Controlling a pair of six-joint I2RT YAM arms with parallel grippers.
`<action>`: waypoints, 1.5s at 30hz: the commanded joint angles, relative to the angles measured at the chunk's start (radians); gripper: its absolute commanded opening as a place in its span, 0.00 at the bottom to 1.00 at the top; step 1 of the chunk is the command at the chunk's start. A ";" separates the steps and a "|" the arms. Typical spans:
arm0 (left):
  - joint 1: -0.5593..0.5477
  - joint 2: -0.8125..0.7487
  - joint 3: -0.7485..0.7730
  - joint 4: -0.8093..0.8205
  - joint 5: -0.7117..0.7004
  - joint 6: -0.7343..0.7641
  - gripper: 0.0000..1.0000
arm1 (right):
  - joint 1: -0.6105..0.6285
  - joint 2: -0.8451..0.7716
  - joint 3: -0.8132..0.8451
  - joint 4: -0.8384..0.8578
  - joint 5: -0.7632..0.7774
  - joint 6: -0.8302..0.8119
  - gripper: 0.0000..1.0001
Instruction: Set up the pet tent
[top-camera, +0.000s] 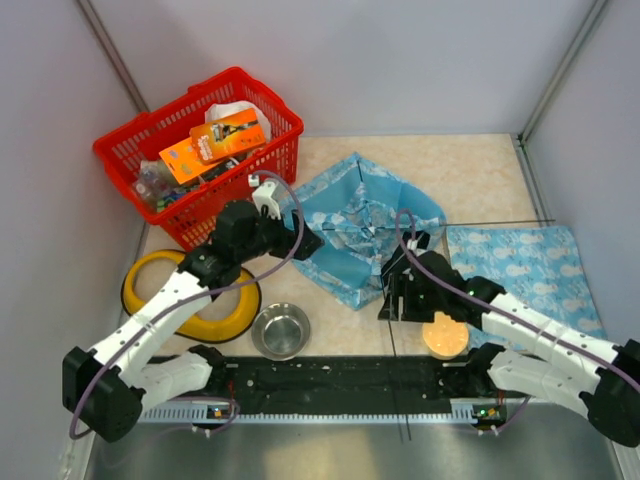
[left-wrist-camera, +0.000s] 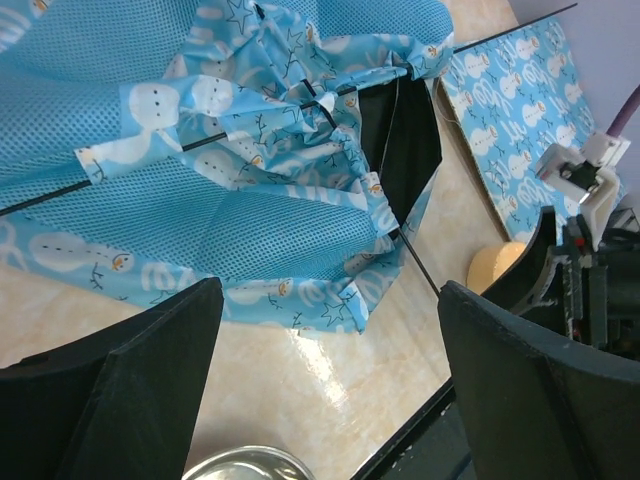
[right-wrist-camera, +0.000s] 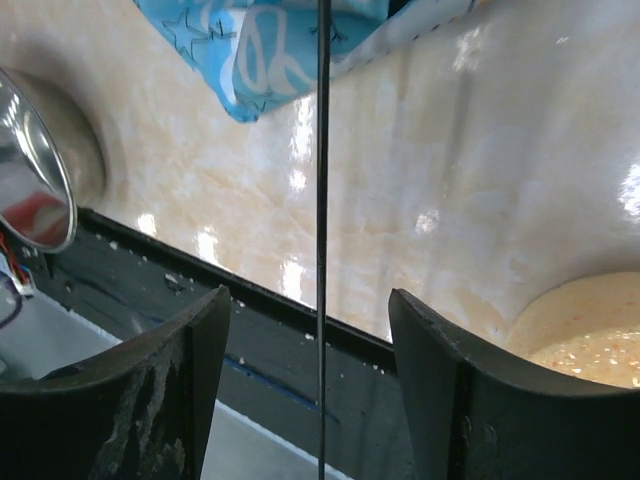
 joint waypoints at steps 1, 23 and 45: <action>-0.060 0.024 -0.063 0.188 -0.053 -0.087 0.92 | 0.088 0.077 -0.010 0.111 0.055 0.062 0.61; -0.428 0.619 -0.317 0.968 -0.250 -0.328 0.33 | 0.132 0.095 -0.036 0.188 0.078 0.145 0.00; -0.576 0.656 -0.422 1.018 -0.457 -0.383 0.00 | 0.121 0.155 0.227 0.023 0.063 0.150 0.00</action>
